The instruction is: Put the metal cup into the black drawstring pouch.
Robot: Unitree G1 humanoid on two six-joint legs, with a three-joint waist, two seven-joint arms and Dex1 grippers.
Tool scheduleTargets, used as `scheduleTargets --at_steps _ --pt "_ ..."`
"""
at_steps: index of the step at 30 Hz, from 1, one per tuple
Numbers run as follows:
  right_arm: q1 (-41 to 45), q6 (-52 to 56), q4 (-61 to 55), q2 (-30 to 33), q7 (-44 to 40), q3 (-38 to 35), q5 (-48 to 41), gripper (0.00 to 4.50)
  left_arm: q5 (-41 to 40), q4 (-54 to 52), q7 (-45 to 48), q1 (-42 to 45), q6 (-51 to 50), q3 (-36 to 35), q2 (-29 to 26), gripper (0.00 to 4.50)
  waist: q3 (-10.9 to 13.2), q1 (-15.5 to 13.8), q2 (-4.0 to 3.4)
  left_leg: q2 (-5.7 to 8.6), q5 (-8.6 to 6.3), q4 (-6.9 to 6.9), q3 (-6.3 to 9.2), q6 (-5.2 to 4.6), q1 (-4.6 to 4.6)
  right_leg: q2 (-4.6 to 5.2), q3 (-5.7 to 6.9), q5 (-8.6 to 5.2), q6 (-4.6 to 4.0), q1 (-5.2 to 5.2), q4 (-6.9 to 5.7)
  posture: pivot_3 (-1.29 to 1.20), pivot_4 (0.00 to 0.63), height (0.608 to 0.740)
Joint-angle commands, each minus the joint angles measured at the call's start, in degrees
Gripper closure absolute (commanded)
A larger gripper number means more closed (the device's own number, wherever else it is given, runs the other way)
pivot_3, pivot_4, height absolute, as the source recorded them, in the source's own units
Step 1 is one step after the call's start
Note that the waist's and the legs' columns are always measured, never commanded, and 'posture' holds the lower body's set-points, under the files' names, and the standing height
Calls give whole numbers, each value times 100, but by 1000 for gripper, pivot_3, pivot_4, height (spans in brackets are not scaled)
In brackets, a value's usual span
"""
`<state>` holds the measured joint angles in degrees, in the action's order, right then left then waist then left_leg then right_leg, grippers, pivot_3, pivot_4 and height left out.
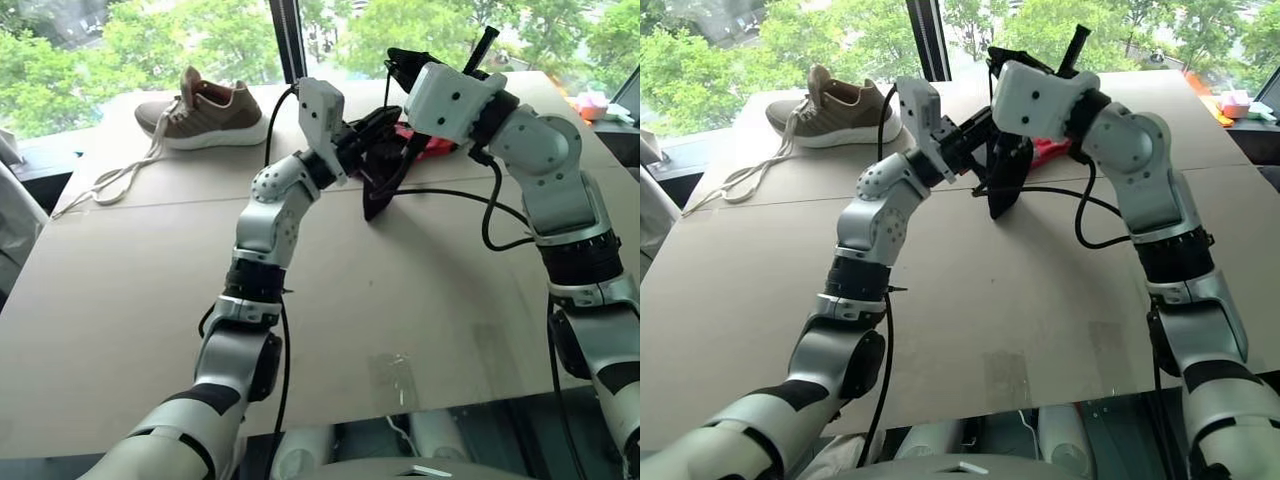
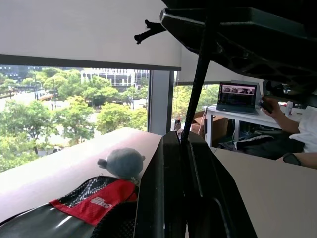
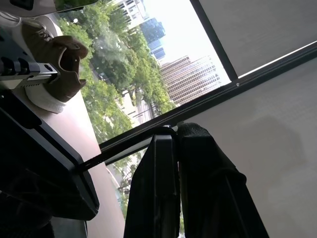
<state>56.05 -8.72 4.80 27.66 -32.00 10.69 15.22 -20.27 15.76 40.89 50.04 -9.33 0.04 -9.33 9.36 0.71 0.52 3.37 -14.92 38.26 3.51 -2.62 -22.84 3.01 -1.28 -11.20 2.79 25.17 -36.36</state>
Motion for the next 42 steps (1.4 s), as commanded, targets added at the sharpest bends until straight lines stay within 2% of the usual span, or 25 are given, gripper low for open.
scheduleTargets --at_steps 1,10,21,29,35,38,40,41,42 --pt "550 119 -200 -46 261 -507 -312 4500 192 63 6 -101 117 74 -87 4477 0 2 0 0 0 0 -2 0 0 0 -2 0 0 3 -2 0 150 740" --pt "1433 473 253 3 592 -1101 -842 4500 434 600 -51 -163 378 139 -120 4477 0 -5 0 2 0 0 -1 0 0 3 -1 0 0 5 -6 0 150 740" --pt "1950 689 410 -160 963 -1508 -1368 4500 735 968 57 -268 710 211 -142 4477 -1 3 -2 4 0 -2 -11 -1 -5 11 -11 0 0 19 -23 0 150 740" --pt "1597 922 268 -163 716 -1331 -1469 4500 178 656 -250 142 708 -387 53 4477 -1 3 -2 3 0 2 -13 -1 -6 14 -13 0 0 20 -29 0 150 740" --pt "1348 1156 121 -233 632 -1255 -1534 4500 -565 126 -211 608 505 -780 165 4477 -2 4 -2 3 0 1 -13 -1 -15 16 -14 0 0 27 -29 0 150 740" --pt "1156 1252 -21 -355 616 -1168 -1597 4500 -515 -2 -327 776 525 -827 27 3688 -2 11 -2 3 0 -1 -15 -1 -14 16 -15 0 0 27 -29 0 150 740" --pt "1071 1328 -103 -447 598 -1111 -1626 4500 -412 17 -522 872 594 -866 -22 2818 -2 17 -2 2 0 0 -15 -1 -13 12 -15 0 0 29 -31 0 150 740" --pt "1039 1363 -149 -499 591 -1076 -1636 4500 -459 -50 -444 859 570 -840 -35 2712 -2 13 -2 2 0 0 -15 -1 -13 11 -15 0 0 30 -31 0 150 740" --pt "1019 1392 -185 -529 590 -1051 -1645 4500 -506 -106 -370 840 544 -812 -44 2057 -2 14 -2 3 0 2 -16 -1 -14 7 -15 0 -1 33 -37 0 150 740"
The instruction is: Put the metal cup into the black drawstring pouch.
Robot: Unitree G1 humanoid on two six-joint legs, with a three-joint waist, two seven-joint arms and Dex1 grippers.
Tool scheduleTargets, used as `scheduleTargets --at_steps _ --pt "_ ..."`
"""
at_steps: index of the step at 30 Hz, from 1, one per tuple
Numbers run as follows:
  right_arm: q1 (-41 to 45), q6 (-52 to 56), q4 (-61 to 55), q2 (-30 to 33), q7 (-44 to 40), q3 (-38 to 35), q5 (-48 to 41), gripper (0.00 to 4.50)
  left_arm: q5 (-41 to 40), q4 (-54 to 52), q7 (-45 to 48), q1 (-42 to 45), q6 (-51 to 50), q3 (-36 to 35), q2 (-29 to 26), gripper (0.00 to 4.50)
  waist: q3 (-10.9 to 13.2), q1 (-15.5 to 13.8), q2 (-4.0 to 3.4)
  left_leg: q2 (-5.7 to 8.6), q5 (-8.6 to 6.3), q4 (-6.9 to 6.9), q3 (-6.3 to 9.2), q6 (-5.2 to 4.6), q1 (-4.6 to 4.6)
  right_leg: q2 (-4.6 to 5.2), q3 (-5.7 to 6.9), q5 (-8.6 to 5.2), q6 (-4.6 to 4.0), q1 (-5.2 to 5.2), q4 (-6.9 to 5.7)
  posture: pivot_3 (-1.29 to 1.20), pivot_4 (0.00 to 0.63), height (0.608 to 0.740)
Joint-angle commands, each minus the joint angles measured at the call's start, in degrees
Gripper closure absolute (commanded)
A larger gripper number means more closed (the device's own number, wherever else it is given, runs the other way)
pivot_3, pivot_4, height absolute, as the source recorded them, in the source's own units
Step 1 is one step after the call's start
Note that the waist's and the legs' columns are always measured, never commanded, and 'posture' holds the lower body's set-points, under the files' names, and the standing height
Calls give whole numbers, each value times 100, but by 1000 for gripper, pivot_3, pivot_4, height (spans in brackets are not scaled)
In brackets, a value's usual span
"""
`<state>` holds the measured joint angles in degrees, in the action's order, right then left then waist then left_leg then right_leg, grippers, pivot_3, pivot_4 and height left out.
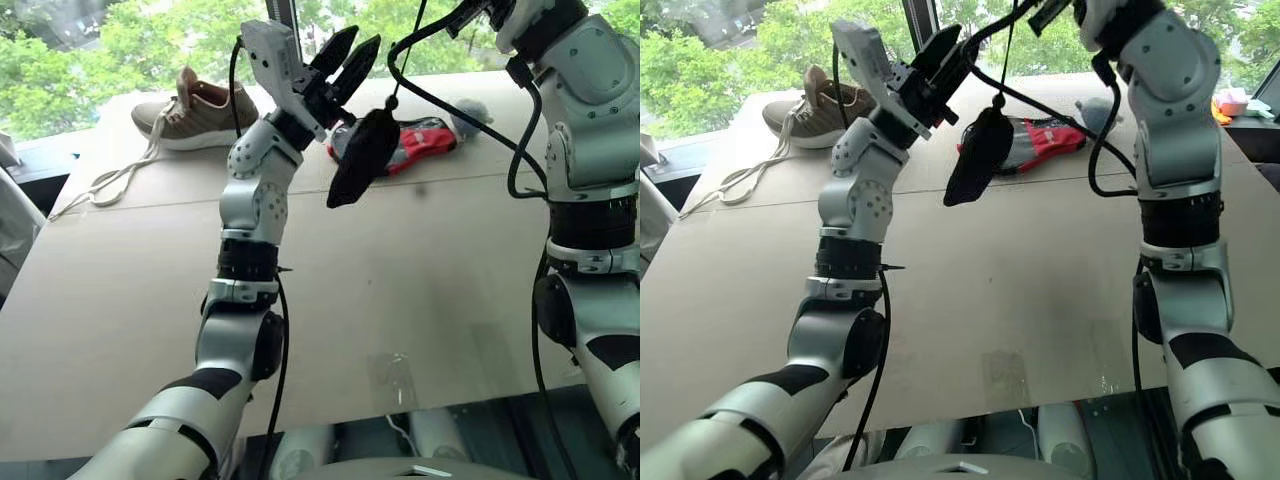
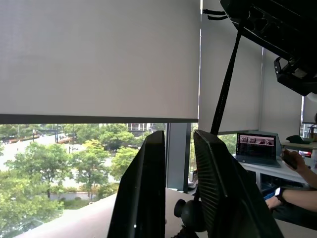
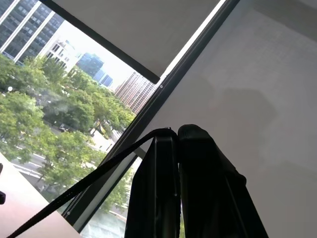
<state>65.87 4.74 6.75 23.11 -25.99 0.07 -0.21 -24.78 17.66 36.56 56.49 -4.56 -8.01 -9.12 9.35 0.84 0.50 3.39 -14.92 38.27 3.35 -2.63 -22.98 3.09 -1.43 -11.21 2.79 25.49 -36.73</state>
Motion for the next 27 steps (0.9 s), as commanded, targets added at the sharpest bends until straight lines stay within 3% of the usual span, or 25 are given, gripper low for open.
scheduleTargets --at_steps 1,7,14,21,27 --pt "15 89 -427 -120 -17 42 -114 4500 -137 -397 222 106 -6 62 -72 1943 0 0 0 0 0 1 0 0 0 0 0 0 0 0 -1 0 150 740" --pt "-30 271 -598 -237 -30 125 -146 4500 -230 -700 716 -197 -237 444 11 1943 0 -8 0 3 0 1 1 0 -1 0 1 0 0 -1 0 0 150 740" --pt "-39 372 -682 -269 -57 136 -140 4500 357 -324 861 -311 95 905 15 1943 0 0 0 4 0 2 -1 0 1 -2 1 0 0 0 -1 0 150 740" --pt "-45 454 -791 -310 -92 155 -167 4500 598 254 644 -161 394 774 94 1943 0 3 0 2 0 1 -2 0 5 -4 0 0 0 0 -3 0 150 740" --pt "-56 499 -823 -339 -101 174 -158 4500 405 -14 794 -288 385 736 87 1943 0 0 0 3 0 0 -2 0 1 1 1 0 0 1 -1 0 150 740"
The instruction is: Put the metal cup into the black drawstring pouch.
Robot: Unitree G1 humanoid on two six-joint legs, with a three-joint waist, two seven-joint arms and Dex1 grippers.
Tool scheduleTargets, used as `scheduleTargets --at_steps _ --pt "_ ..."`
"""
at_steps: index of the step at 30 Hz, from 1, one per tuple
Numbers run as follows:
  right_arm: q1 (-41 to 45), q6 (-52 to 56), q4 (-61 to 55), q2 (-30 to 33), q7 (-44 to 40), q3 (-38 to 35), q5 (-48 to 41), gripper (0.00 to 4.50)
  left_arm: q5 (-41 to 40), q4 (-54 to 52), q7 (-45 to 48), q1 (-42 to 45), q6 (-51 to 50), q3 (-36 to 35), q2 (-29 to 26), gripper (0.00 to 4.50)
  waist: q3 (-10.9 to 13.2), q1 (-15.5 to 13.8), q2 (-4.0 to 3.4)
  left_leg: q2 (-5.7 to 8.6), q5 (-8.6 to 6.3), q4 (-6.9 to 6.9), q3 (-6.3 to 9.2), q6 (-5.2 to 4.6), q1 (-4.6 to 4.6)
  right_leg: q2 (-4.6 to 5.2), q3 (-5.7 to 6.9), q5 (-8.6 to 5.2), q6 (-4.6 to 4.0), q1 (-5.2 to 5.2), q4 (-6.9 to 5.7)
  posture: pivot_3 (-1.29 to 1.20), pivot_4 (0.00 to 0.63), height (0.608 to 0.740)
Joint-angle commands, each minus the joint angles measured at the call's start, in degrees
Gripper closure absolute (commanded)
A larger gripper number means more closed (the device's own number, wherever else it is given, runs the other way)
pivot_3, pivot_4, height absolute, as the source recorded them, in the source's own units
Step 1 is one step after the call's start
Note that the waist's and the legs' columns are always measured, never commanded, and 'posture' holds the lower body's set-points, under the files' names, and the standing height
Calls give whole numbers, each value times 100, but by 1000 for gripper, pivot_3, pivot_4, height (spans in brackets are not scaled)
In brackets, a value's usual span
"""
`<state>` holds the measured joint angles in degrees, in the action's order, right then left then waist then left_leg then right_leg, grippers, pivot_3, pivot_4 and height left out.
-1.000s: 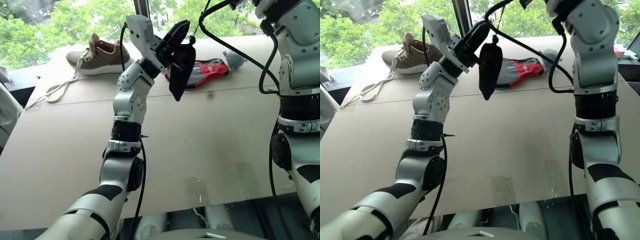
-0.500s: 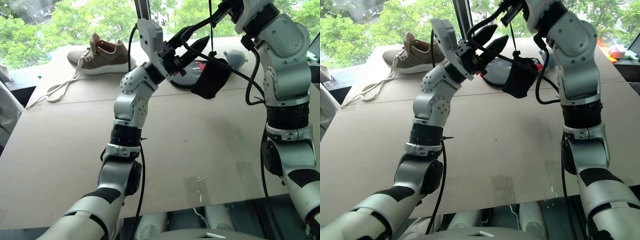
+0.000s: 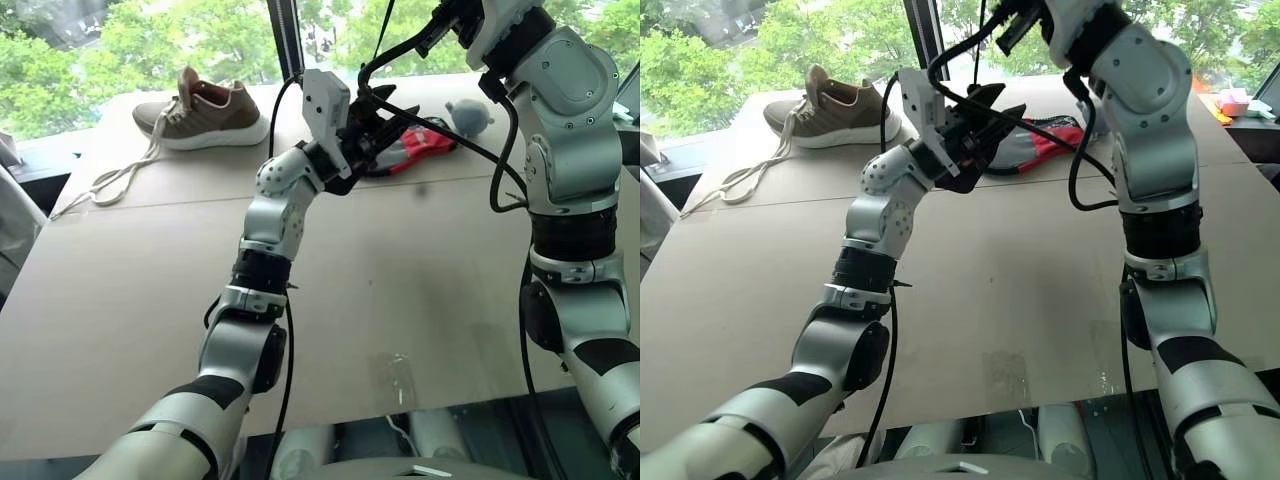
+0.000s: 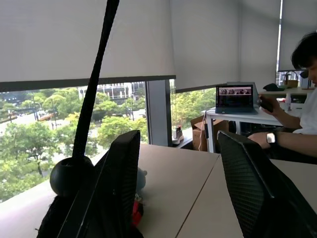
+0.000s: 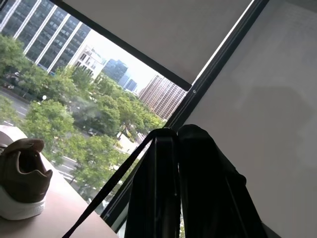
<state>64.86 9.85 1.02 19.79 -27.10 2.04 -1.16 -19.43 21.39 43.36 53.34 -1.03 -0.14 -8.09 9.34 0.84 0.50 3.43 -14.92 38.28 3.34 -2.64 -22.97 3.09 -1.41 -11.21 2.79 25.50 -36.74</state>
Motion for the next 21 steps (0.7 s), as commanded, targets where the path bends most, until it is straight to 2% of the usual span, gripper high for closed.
scheduleTargets --at_steps 1,6,10,14,17,21 --pt "46 -11 -246 -12 12 -20 -61 4500 -157 -457 178 -21 -15 -23 -35 1943 0 -2 0 0 0 0 0 0 -1 0 0 0 0 0 1 0 150 740" --pt "63 -22 -220 -29 44 -21 -45 4500 -825 -1576 1018 -664 -1159 251 -439 1943 0 29 0 -2 0 -1 -2 0 0 -1 -4 0 0 3 -3 0 150 740" --pt "53 -22 -233 -31 58 -26 -41 4500 -1022 -2018 1302 -831 -1579 287 -754 1943 0 27 -1 -4 0 1 0 0 0 -4 -2 0 -1 4 -6 0 150 740" --pt "40 -17 -256 -17 68 -38 -34 4500 -846 -1898 1230 -717 -1402 189 -877 1943 0 4 0 -3 0 2 -1 0 2 -3 -2 0 0 1 -6 0 150 740" --pt "29 -10 -274 -7 70 -42 -29 4500 -684 -1412 812 -397 -949 -66 -708 1943 0 -13 0 -1 0 2 0 0 2 -1 0 0 0 2 -5 0 150 740" --pt "8 19 -331 -7 75 -39 -26 4500 -362 -936 595 -169 -535 15 -532 1943 0 -5 0 0 0 1 0 0 1 -1 1 0 0 1 -2 0 150 740"
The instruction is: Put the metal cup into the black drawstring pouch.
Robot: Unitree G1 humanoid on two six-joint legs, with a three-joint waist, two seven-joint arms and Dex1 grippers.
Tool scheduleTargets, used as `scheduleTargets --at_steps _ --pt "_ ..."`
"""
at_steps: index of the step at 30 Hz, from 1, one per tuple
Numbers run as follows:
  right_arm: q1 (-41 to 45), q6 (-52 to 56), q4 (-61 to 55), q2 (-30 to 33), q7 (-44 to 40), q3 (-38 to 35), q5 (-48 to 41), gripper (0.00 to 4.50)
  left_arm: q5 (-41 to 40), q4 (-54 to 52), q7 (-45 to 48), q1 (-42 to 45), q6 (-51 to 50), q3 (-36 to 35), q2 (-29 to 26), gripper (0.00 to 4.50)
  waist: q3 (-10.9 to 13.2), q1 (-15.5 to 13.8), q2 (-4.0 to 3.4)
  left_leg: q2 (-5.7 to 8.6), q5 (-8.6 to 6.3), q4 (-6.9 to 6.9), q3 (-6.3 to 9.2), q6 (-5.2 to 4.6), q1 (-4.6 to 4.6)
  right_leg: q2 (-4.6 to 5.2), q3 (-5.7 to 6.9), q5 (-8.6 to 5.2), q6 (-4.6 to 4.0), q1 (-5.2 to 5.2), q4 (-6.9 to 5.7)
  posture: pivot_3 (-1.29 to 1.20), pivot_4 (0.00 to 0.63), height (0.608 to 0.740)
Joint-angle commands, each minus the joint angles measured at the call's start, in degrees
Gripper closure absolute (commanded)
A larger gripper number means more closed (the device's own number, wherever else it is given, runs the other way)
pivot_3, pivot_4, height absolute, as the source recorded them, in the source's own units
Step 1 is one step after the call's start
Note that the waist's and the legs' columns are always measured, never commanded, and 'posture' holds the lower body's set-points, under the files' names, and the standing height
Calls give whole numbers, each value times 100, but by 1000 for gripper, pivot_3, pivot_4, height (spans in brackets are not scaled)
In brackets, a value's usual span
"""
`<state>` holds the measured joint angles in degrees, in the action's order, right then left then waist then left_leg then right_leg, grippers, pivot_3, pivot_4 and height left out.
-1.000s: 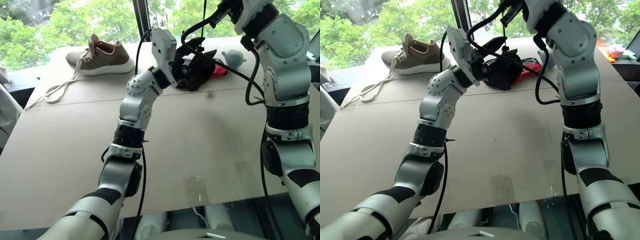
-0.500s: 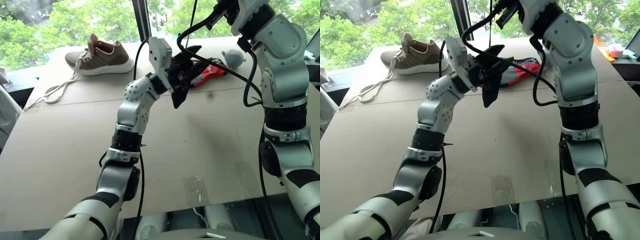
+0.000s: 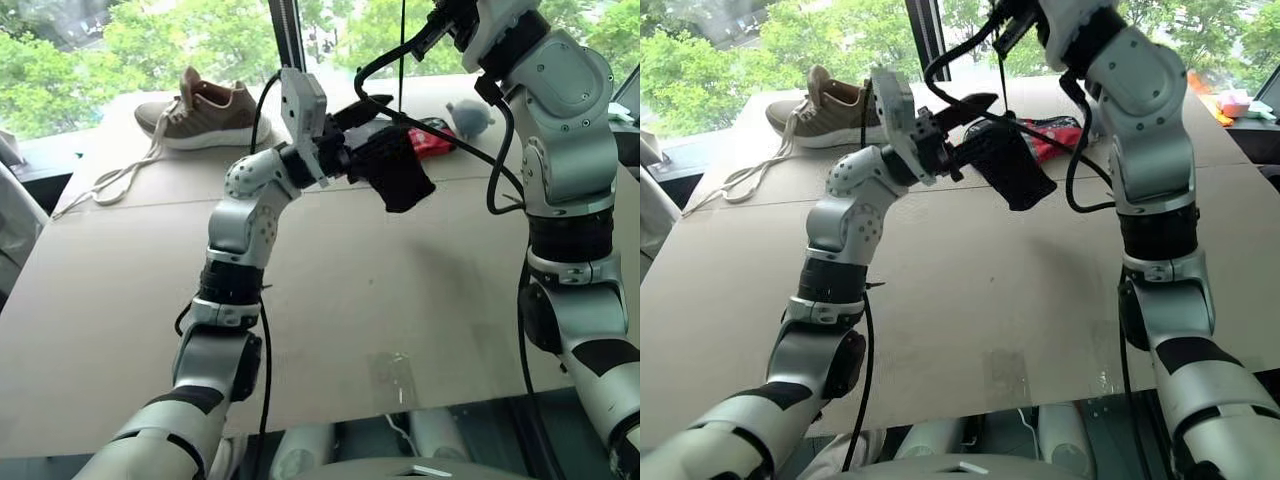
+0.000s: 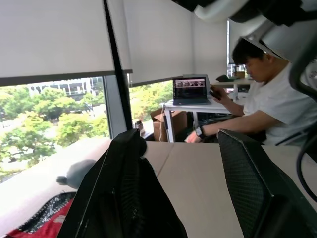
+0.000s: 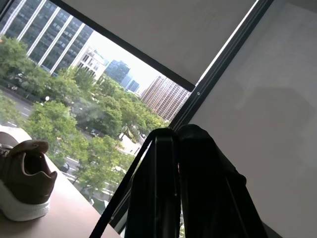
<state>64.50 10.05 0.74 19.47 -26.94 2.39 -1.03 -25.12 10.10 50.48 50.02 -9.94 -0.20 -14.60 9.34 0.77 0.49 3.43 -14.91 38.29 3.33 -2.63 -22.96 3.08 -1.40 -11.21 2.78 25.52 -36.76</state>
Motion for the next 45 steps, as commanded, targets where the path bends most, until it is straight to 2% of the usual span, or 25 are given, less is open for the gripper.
scheduleTargets --at_steps 1,6,13,16,19,20,35,40,45 --pt "43 9 -317 26 60 -72 -38 4500 225 299 -130 227 428 32 188 1943 0 3 0 0 0 0 -1 0 0 0 0 0 0 0 0 0 150 740" --pt "40 45 -359 21 65 -70 -35 4500 341 707 -137 439 645 42 397 1943 0 4 0 0 0 -1 -2 0 -2 0 0 0 0 2 1 0 150 740" --pt "42 73 -421 -11 79 -59 -42 4500 380 954 -152 370 668 -30 390 1943 0 14 0 0 0 0 -2 0 -1 -1 0 0 0 3 -2 0 150 740" --pt "39 87 -446 -15 81 -64 -45 4500 365 942 -138 297 592 -24 390 2788 0 13 0 0 0 0 -2 0 -2 0 0 0 0 3 -2 0 150 740" --pt "36 98 -462 -13 83 -70 -45 4500 405 980 -108 248 611 10 397 4260 0 13 0 0 0 0 -2 -1 -2 0 -1 0 0 3 0 0 150 740" --pt "35 108 -471 -13 85 -72 -46 4500 453 1015 -121 244 600 45 398 4333 0 13 0 0 0 0 -2 -1 -2 0 0 0 0 3 0 0 150 740" --pt "168 111 -417 -32 142 -138 -66 4500 832 1059 -254 -5 586 200 347 4379 0 12 0 0 0 0 -2 0 -2 0 0 0 0 3 -1 0 150 740" --pt "513 -109 -210 -169 570 -522 -239 4500 981 1166 -333 -261 500 283 319 4379 0 12 0 0 0 0 -3 0 -1 0 -1 0 0 3 -2 0 150 740" --pt "538 -214 -125 -191 709 -533 -215 4500 1008 1229 -342 -362 561 367 429 4379 0 6 0 0 0 0 -2 0 -2 2 -1 0 0 3 -1 0 150 740"
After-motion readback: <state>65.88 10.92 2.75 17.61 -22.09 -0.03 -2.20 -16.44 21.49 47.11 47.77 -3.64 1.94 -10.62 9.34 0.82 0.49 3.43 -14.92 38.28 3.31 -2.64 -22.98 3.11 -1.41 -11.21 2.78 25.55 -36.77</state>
